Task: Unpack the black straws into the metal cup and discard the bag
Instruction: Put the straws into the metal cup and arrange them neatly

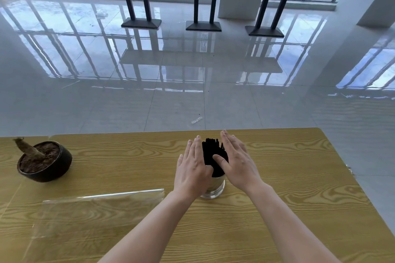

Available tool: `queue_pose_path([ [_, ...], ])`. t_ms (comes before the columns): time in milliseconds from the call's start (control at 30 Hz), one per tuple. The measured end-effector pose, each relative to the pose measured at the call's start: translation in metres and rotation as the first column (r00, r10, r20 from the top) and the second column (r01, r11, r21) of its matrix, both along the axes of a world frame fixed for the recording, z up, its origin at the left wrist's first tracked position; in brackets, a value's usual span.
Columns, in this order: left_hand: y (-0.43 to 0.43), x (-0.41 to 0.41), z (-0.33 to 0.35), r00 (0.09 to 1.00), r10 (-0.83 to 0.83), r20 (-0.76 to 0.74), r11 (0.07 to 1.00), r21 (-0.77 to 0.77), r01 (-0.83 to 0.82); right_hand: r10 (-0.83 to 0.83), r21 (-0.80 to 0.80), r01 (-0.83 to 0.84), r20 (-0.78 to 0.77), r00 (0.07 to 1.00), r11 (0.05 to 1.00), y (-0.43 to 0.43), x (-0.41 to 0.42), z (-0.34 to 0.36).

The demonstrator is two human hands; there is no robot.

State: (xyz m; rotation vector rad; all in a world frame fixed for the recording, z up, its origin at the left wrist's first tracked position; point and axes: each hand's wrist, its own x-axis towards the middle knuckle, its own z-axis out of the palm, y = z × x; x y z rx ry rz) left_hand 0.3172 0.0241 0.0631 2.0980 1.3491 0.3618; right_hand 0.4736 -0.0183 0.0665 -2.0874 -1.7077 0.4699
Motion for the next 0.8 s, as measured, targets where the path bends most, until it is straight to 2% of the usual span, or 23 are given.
queue_pose_path([
  [133,0.0,0.006,0.001,0.993,0.056,-0.108,0.998,-0.012,-0.058,-0.115,-0.083,0.114,-0.008,0.993,0.99,0.0,-0.001,-0.002],
  [267,-0.003,0.008,-0.001,0.982,0.018,-0.186,0.999,-0.031,-0.024,-0.059,-0.17,0.064,0.036,0.998,0.983,-0.001,-0.008,-0.008],
  [800,-0.003,0.006,0.002,0.984,0.039,-0.172,0.996,-0.074,-0.052,-0.077,-0.181,0.072,-0.024,0.997,0.981,0.009,-0.012,-0.003],
])
